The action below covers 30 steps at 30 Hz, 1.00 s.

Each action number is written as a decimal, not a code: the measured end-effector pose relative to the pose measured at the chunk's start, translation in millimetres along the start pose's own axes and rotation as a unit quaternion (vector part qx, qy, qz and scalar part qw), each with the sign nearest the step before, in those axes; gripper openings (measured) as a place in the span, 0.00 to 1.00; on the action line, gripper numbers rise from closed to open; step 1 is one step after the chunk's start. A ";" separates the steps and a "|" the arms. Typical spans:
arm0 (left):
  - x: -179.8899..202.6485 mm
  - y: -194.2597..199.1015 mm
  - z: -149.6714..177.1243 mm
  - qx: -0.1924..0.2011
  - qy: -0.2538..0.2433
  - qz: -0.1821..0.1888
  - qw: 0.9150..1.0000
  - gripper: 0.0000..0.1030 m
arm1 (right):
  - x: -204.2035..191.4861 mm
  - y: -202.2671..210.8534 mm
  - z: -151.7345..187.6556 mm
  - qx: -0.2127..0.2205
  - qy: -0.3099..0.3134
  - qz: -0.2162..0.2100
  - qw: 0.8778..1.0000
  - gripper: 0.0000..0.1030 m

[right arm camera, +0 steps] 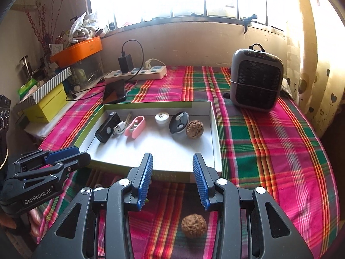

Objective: Organize objects
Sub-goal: 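Withdraw both open tools from the box toward the objects on the cloth, then move the left tool to the white knob while the right tool approaches the walnut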

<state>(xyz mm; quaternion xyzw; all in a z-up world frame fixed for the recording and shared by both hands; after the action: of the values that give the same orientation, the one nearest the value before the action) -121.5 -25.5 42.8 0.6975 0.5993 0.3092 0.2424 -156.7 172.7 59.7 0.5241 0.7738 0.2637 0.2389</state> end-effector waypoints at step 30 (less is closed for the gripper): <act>-4.5 -15.3 29.0 -0.036 0.004 0.046 0.998 0.31 | 24.3 10.2 53.9 -0.040 -0.023 0.002 0.999 0.52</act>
<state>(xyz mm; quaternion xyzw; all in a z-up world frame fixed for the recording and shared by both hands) -111.4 -26.4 11.2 0.7142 0.5558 0.3441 0.2502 -123.1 207.2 23.9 0.5211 0.7560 0.2833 0.2768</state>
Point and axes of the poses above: each gripper's, at about its wrist camera, not at the fingertips, and y roughly against the way its jaws point, x to its right, z to its underside, the point moved 1 cm from there along -y, roughly the way its jaws point
